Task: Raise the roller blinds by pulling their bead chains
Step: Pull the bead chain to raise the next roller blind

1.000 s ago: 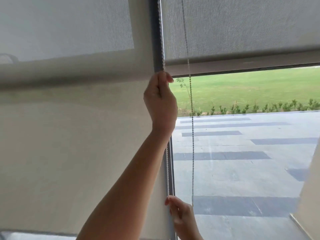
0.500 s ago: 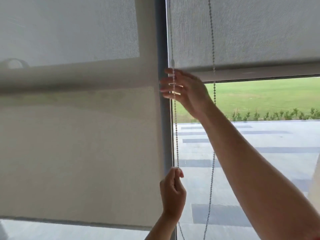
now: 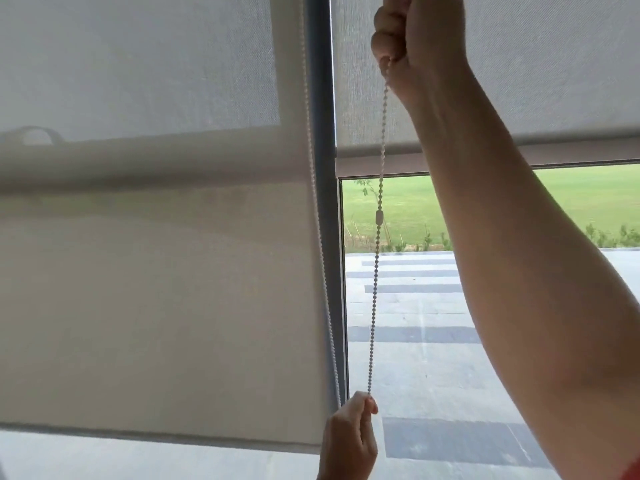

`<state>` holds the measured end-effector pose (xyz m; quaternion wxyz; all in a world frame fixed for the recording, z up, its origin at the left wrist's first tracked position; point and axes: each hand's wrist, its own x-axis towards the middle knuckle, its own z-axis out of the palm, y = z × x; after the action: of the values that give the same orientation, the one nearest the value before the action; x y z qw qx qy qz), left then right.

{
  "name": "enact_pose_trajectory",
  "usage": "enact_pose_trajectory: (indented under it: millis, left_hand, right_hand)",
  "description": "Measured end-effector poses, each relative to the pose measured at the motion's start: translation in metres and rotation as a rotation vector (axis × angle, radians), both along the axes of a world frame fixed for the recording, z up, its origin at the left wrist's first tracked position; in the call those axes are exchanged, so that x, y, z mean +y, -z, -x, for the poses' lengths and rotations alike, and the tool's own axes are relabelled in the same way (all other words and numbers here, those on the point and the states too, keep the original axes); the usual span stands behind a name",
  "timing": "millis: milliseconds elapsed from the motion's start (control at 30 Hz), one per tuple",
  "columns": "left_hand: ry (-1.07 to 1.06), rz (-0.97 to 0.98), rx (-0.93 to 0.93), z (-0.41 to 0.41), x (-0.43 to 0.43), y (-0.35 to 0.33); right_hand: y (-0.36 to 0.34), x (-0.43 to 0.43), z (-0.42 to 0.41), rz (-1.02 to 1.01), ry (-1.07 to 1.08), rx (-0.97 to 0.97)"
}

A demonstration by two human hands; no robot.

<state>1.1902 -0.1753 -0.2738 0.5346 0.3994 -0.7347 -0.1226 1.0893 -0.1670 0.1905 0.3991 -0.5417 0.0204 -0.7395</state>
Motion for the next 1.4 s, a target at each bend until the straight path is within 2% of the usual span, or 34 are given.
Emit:
enact_pose_trajectory:
  millis: [133, 267, 567, 733, 833, 933, 1067, 1200, 1267, 1333, 1367, 1400]
  left_hand:
    - [0.063, -0.016, -0.072, -0.008, -0.007, -0.024]
    - [0.057, 0.054, -0.125, -0.016, -0.013, -0.069]
    - [0.095, 0.241, 0.208, -0.024, -0.014, -0.227]
    - [0.142, 0.367, 0.327, -0.010, -0.011, -0.320]
    - [0.199, 0.339, 0.371, 0.001, -0.024, -0.360]
    - [0.144, 0.298, 0.416, 0.009, -0.039, -0.360]
    - [0.023, 0.412, 0.498, 0.015, -0.048, -0.305]
    - [-0.041, 0.397, 0.454, 0.017, -0.045, -0.243]
    - [-0.062, 0.394, 0.405, 0.010, -0.042, -0.211]
    - [-0.085, 0.382, 0.374, -0.001, -0.039, -0.185]
    - [-0.096, 0.376, 0.368, -0.007, -0.038, -0.174]
    - [-0.109, 0.371, 0.365, -0.013, -0.037, -0.165]
  right_hand:
    - [0.013, 0.011, 0.000, -0.028, 0.150, 0.021]
    - [0.045, 0.008, 0.006, -0.013, 0.141, 0.054]
    - [0.160, -0.012, -0.001, -0.165, 0.109, 0.040]
    - [0.231, -0.020, -0.016, -0.285, 0.102, 0.053]
    - [0.273, -0.020, -0.025, -0.375, 0.091, 0.074]
    - [0.309, -0.017, -0.027, -0.452, 0.125, 0.101]
    - [0.352, -0.014, -0.027, -0.537, 0.190, 0.188]
    - [0.402, -0.014, -0.027, -0.641, 0.261, 0.425]
    - [0.412, -0.015, -0.014, -0.622, 0.303, 0.716]
    - [0.396, -0.020, 0.005, -0.569, 0.303, 1.092]
    - [0.379, -0.024, 0.013, -0.544, 0.298, 1.225]
    - [0.356, -0.030, 0.021, -0.529, 0.298, 1.281]
